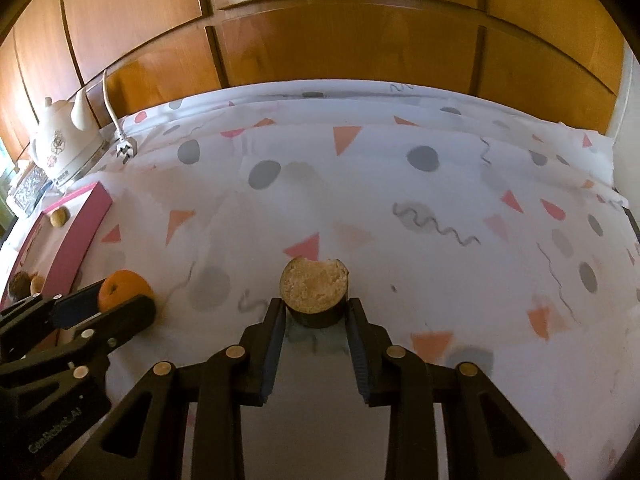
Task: Organize fruits
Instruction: 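Carry the orange with the left tool while the right tool carries the log slice to the tray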
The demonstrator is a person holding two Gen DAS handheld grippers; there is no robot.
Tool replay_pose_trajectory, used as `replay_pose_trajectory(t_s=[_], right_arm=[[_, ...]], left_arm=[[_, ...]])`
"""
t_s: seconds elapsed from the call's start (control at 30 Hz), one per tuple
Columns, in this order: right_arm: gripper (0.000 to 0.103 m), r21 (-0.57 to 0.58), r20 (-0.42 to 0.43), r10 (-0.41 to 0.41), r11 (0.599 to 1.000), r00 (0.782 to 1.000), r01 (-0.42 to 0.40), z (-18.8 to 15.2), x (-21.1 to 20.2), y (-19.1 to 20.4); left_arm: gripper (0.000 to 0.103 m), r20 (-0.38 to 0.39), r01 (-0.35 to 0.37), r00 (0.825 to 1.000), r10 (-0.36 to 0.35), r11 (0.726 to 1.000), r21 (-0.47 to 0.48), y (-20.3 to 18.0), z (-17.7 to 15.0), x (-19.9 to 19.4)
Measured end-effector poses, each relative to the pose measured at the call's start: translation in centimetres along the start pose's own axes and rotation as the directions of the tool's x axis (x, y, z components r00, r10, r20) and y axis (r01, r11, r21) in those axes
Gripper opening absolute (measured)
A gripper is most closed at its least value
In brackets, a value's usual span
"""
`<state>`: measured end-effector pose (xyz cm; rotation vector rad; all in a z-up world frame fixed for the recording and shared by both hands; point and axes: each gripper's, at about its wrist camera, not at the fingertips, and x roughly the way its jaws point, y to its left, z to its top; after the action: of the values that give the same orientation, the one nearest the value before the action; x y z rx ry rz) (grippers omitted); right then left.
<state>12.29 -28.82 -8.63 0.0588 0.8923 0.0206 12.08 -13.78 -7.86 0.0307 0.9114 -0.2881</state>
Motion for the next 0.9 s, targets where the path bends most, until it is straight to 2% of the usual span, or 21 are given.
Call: replay_pose_trajectory(t_s=[0.17, 0.23, 0.27, 0.47, 0.53, 0.6, 0.63, 0.7, 0.77, 0.9], right_arm=[[0.031, -0.004, -0.007, -0.025, 1.0, 1.0, 0.025, -2.0, -1.8, -0.5], [0.022, -0.004, -0.009, -0.036, 0.999, 0.999, 0.036, -3.1, -2.6, -0.8], [0.021, -0.006, -0.01, -0.039, 0.999, 0.999, 0.039, -3.5, -2.9, -0.9], [0.021, -0.006, 0.001, -0.031, 1.0, 1.0, 0.031, -5.2, -4.2, -1.1], [0.025, -0.003, 0.004, -0.02, 1.0, 1.0, 0.02, -5.4, -4.3, -1.0], [0.039, 0.0, 0.006, 0.003, 1.0, 1.0, -0.003, -5.4, -4.3, -0.9], [0.042, 0.0, 0.006, 0.013, 1.0, 1.0, -0.013, -5.4, -4.3, -0.8], [0.057, 0.011, 0.01, 0.016, 1.0, 1.0, -0.016, -5.1, -4.2, -0.6], [0.06, 0.012, 0.025, 0.007, 1.0, 1.0, -0.007, -4.6, -4.1, -0.3], [0.06, 0.012, 0.029, -0.036, 0.999, 0.999, 0.035, -3.3, -3.0, 0.2]], left_arm=[[0.039, 0.021, -0.003, 1.0, 0.003, 0.999, 0.035, -0.6, -1.9, -1.2], [0.04, 0.026, 0.004, 1.0, -0.005, 0.999, 0.04, -0.6, -2.2, -1.3], [0.04, 0.011, 0.013, 1.0, -0.014, 0.999, 0.037, -0.5, -2.3, -1.0], [0.039, 0.012, 0.015, 1.0, -0.016, 0.999, 0.037, -0.4, -2.7, -0.6], [0.039, 0.014, 0.022, 1.0, -0.023, 0.999, 0.031, -0.3, -2.7, -0.5], [0.039, 0.011, 0.021, 1.0, -0.021, 0.999, 0.03, -0.3, -2.9, -0.5], [0.039, 0.012, 0.025, 1.0, -0.025, 0.999, 0.027, -0.2, -2.9, -0.5], [0.039, 0.013, 0.034, 0.999, -0.034, 0.999, 0.021, -0.1, -3.0, -0.6], [0.039, 0.015, 0.046, 0.999, -0.046, 0.999, 0.012, 0.1, -3.0, -0.6], [0.04, 0.016, 0.065, 0.998, -0.065, 0.998, -0.003, 0.4, -2.9, -0.6]])
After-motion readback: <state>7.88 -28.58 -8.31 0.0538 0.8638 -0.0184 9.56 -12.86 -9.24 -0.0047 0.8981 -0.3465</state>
